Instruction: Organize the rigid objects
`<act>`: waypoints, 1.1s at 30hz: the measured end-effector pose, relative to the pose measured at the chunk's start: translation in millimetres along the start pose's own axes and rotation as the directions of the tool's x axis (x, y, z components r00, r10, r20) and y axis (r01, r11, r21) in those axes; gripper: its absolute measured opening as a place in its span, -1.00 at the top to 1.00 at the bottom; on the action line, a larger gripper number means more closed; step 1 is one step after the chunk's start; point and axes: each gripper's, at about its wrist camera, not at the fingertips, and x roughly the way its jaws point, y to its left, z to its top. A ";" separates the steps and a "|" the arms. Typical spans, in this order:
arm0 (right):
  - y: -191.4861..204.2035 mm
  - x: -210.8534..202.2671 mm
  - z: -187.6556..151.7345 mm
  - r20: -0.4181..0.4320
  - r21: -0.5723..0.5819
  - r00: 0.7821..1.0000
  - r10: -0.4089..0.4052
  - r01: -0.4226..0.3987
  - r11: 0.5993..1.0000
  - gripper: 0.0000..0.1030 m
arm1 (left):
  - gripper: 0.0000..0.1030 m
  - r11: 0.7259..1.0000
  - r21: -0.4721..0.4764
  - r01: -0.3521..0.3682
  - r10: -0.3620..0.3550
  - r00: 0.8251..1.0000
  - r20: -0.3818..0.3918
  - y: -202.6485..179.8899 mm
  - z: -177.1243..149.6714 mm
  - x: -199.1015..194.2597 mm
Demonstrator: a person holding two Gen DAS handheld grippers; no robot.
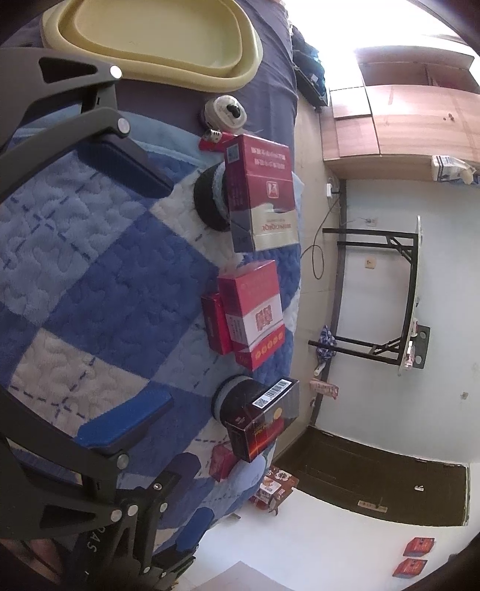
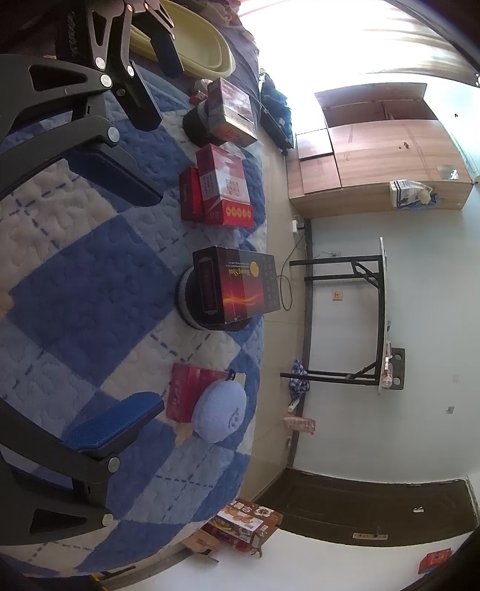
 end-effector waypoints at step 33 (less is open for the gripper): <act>-2.7 5.4 -0.9 -0.010 0.034 1.000 -0.019 0.019 0.999 -0.99 | -1.00 0.997 0.059 -0.049 0.047 0.998 0.041 -12.6 1.6 -6.8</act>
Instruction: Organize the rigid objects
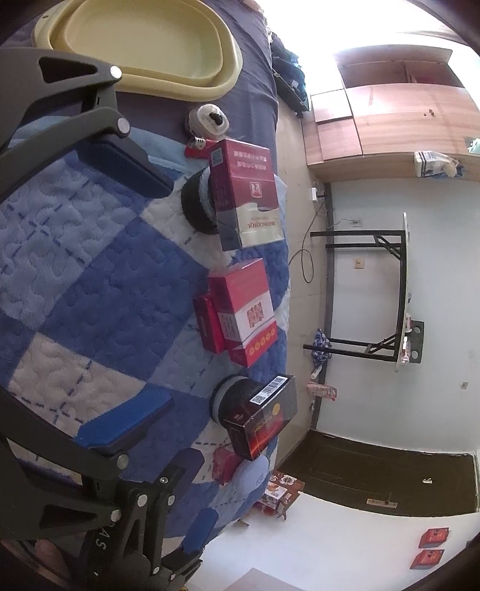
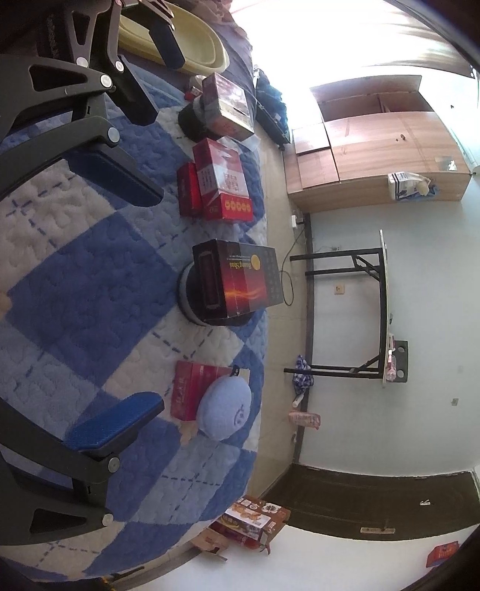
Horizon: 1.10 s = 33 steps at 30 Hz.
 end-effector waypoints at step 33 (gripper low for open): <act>-0.7 1.0 -0.2 -0.003 0.002 1.000 0.005 -0.005 1.000 -0.99 | -1.00 1.000 0.014 -0.015 0.015 1.000 0.007 -2.4 -0.9 -0.1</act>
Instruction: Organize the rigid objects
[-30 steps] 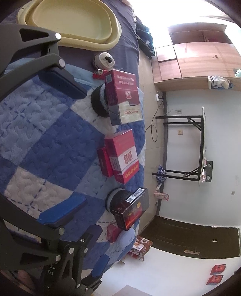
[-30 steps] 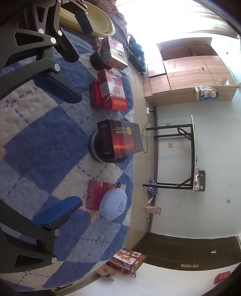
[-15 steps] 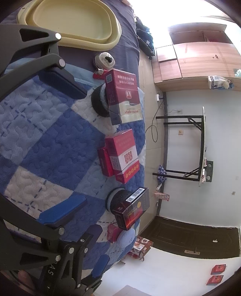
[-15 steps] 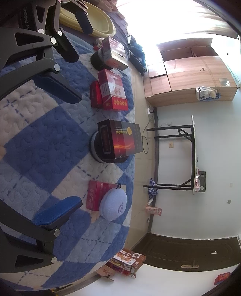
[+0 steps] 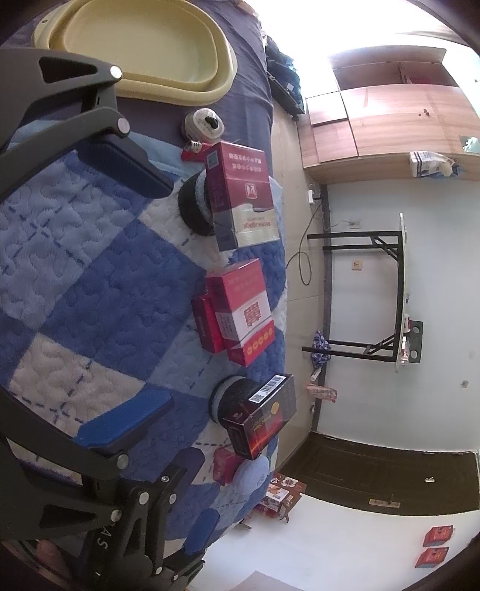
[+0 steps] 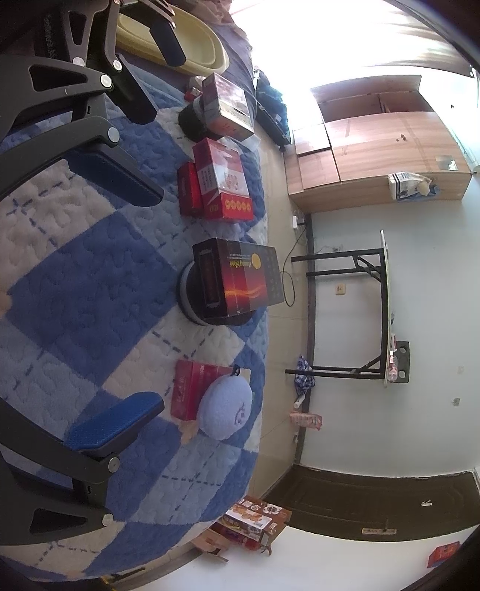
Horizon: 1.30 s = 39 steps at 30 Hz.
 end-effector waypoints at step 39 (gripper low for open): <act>0.7 4.6 0.6 -0.019 0.008 1.000 -0.014 0.014 1.000 -0.99 | -1.00 1.000 -0.001 -0.019 0.019 1.000 -0.008 -0.1 0.2 2.0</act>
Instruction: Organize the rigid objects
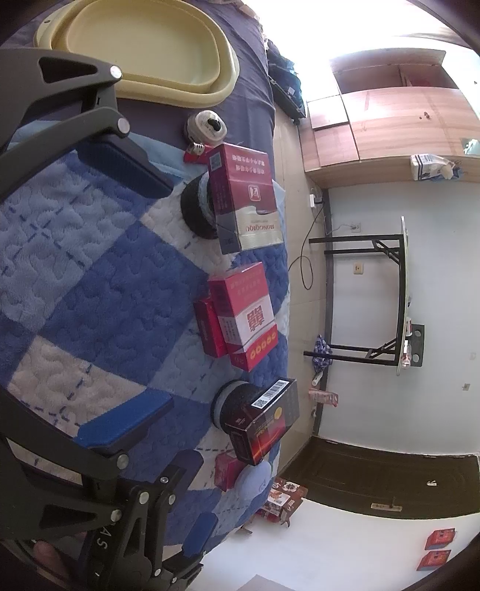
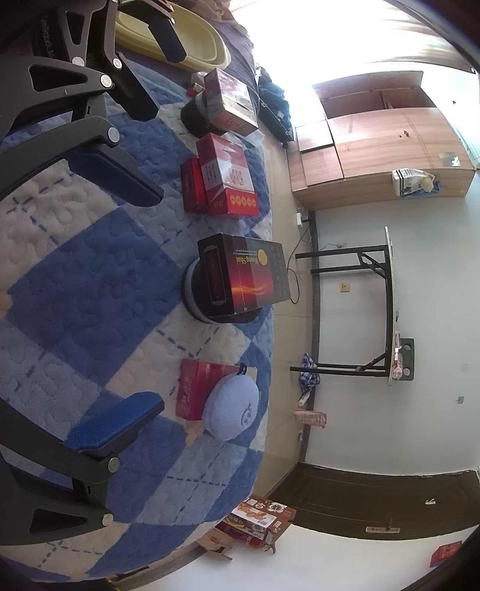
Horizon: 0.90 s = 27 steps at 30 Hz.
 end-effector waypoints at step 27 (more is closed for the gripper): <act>-4.5 -3.5 0.7 0.022 0.002 0.999 0.028 -0.028 1.000 -0.99 | -1.00 0.999 0.015 -0.034 0.033 0.999 0.032 4.3 11.5 -18.1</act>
